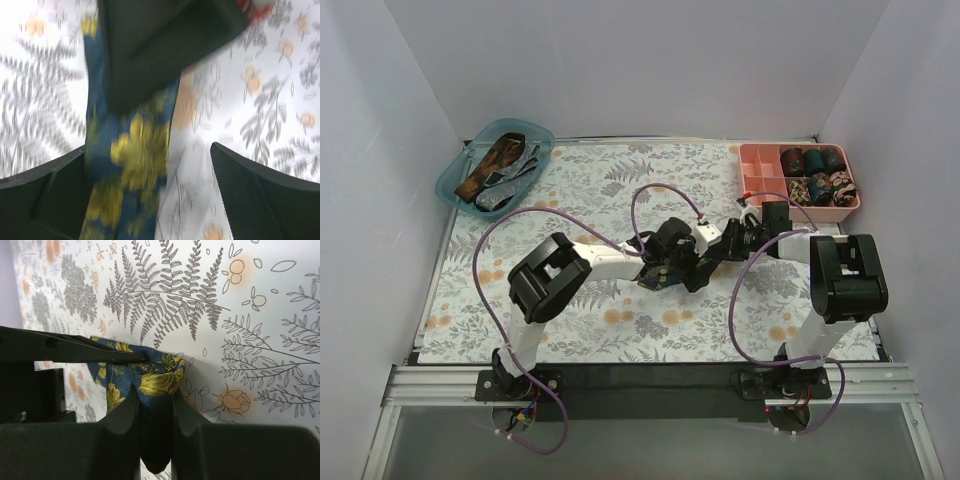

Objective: Roll the ties
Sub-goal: Roll the tie

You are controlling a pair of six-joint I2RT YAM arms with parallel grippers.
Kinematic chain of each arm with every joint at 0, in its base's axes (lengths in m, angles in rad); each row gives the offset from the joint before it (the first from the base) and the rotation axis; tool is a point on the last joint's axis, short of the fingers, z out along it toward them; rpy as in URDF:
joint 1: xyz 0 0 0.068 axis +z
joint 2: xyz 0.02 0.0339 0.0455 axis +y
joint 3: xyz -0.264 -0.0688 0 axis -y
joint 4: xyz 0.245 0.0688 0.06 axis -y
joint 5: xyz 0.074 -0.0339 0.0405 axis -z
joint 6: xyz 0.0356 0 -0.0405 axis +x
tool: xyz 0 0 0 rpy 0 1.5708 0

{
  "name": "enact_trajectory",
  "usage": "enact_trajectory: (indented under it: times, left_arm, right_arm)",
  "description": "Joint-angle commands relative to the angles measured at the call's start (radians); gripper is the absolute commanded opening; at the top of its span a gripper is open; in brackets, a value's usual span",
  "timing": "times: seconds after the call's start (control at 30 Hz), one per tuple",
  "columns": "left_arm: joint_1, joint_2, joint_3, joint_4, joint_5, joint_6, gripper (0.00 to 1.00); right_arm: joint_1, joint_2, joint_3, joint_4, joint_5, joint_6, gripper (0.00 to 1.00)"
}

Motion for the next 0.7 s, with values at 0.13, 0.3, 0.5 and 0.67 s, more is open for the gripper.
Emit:
enact_trajectory:
  times: [0.13, 0.3, 0.5, 0.67]
  left_arm:
    - [0.076, -0.240, -0.152, -0.204, -0.037, -0.103, 0.84]
    - [0.139, -0.387, -0.287, -0.230, -0.035, -0.155, 0.84]
    - [0.177, -0.479, -0.368, -0.273, -0.064, -0.198, 0.84]
    - [0.183, -0.513, -0.399, -0.288, -0.093, -0.218, 0.82]
  right_arm:
    - [0.022, -0.115, 0.146, -0.299, 0.426, -0.213, 0.01]
    - [0.116, -0.162, 0.206, -0.382, 0.732, -0.302, 0.01]
    - [0.284, -0.149, 0.278, -0.443, 1.130, -0.381, 0.01]
    - [0.439, -0.074, 0.327, -0.483, 1.424, -0.424, 0.01]
